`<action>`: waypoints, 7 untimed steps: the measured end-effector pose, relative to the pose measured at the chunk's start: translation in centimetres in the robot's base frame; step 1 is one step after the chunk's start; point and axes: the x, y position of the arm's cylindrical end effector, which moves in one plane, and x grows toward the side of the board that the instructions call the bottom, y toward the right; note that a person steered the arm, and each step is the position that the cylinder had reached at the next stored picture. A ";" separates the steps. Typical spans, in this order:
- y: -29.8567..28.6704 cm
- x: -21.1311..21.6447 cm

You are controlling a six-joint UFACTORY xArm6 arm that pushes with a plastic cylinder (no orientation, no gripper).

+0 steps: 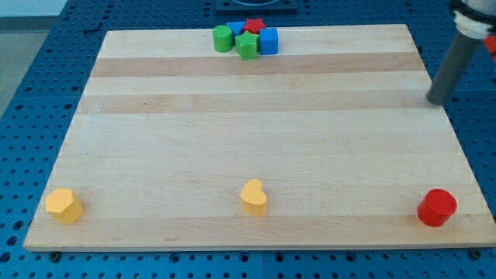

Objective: Move your arm towards the bottom right

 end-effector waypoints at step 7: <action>2.0 5.5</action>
